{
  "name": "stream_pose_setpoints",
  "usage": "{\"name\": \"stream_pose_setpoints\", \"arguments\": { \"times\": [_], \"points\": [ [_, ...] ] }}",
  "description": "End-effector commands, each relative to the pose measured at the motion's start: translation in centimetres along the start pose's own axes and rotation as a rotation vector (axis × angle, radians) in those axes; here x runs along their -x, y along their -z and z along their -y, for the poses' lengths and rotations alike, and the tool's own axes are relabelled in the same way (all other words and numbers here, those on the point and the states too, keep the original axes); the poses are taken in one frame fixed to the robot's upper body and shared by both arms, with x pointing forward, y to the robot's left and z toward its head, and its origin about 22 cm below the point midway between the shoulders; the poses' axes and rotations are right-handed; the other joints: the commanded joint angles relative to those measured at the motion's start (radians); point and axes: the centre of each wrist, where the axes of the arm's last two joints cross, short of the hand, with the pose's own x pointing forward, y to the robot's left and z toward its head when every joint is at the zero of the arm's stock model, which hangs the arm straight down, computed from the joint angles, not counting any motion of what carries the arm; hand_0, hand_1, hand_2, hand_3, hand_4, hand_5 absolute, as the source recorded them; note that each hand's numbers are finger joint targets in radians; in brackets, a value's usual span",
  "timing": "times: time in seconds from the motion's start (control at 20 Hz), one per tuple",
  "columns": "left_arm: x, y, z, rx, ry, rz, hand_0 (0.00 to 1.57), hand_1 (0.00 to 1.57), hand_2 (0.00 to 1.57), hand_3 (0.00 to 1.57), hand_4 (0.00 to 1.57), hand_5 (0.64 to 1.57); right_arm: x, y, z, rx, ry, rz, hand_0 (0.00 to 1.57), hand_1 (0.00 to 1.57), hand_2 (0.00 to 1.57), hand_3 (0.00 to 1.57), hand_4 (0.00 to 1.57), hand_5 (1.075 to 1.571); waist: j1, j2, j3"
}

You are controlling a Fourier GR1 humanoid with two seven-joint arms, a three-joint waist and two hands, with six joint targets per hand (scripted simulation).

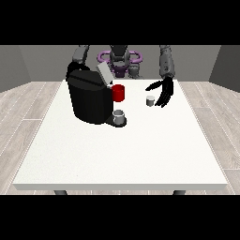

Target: Insert the coffee pod into the coffee machine and close the lid

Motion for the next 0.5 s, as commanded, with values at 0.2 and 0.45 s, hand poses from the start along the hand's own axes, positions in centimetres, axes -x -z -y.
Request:
{"name": "stream_pose_setpoints", "arguments": {
  "times": [0.2, 0.45],
  "points": [
    [1.7, 0.3, -0.5, -0.022, 0.152, -0.044, 0.55, 0.55, 0.7, 0.45, 0.0, 1.571, -1.6, -0.4, -2.1, -0.057, -0.005, -0.019, 0.0, 0.0, 0.0, 0.0, 0.43, 1.571, -0.059, -0.003, -0.0004],
    [1.0, 0.9, 0.6, -0.1, 0.199, 0.038, 0.72, 0.72, 0.85, 0.62, 0.15, 1.571, -1.0, 0.4, -1.1, -0.025, 0.0, 0.014, 0.0, 0.0, 0.0, 0.0, 0.48, 1.571, -0.042, 0.038, -0.0002]
  ]
}}
